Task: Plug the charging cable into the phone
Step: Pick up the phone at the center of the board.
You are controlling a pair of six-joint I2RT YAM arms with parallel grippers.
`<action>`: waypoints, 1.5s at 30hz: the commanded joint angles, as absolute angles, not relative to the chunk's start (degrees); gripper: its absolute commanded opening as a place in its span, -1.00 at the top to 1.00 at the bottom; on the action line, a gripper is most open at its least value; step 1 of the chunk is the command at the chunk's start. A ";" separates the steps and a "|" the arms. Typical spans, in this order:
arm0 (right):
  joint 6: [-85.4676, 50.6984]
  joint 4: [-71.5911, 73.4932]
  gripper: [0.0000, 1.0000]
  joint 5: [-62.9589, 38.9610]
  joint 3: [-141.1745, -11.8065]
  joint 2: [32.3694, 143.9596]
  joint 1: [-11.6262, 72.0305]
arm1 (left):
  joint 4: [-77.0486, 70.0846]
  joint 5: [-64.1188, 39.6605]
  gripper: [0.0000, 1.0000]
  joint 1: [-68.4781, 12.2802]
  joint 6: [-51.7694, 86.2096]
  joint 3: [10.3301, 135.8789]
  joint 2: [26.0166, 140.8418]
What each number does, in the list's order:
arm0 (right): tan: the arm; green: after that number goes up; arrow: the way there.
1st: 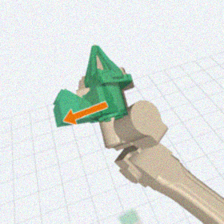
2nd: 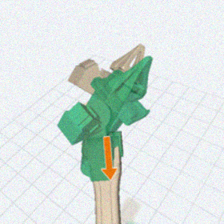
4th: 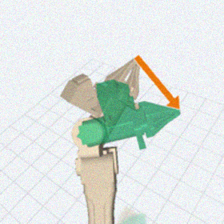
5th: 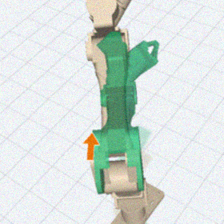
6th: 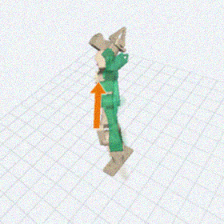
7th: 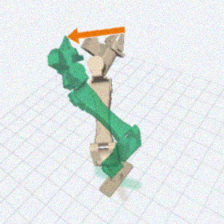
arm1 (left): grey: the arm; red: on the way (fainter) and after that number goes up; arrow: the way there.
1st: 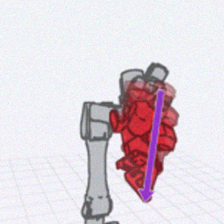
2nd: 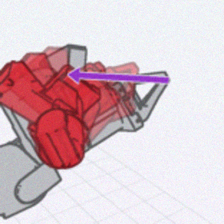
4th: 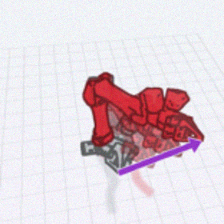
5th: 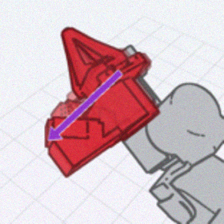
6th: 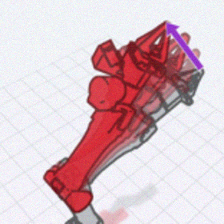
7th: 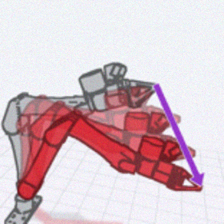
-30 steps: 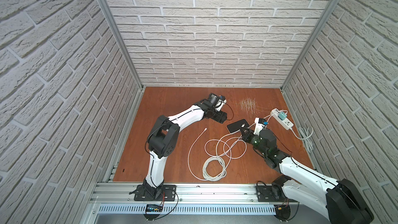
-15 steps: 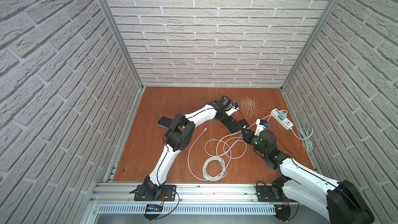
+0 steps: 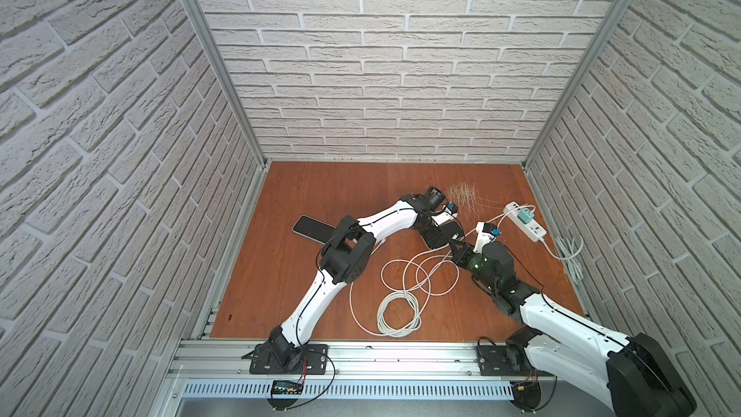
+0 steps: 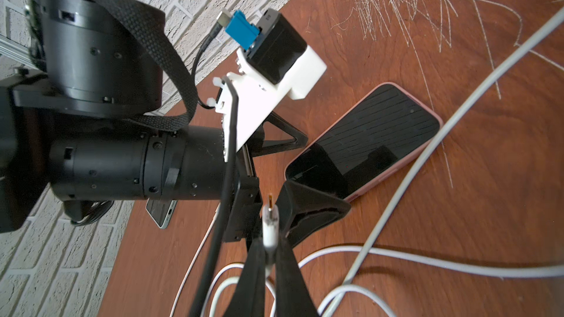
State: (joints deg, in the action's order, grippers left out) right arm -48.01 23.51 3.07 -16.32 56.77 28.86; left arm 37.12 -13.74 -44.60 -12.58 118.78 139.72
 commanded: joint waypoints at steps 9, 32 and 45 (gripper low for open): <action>-47.38 25.14 0.94 3.16 -16.65 56.86 28.65 | 44.50 -5.29 -0.88 -46.19 -17.09 124.75 146.67; -47.37 24.96 0.94 3.49 -16.78 56.93 28.65 | 49.02 -1.57 -0.34 -46.08 -14.28 127.87 149.77; -45.01 29.05 0.93 -3.35 -19.06 62.33 28.65 | 14.59 0.19 -0.15 -39.08 14.94 92.45 121.58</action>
State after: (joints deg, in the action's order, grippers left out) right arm -47.18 24.86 0.56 -17.12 60.86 28.86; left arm 24.29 -2.55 -40.18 5.15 95.46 126.72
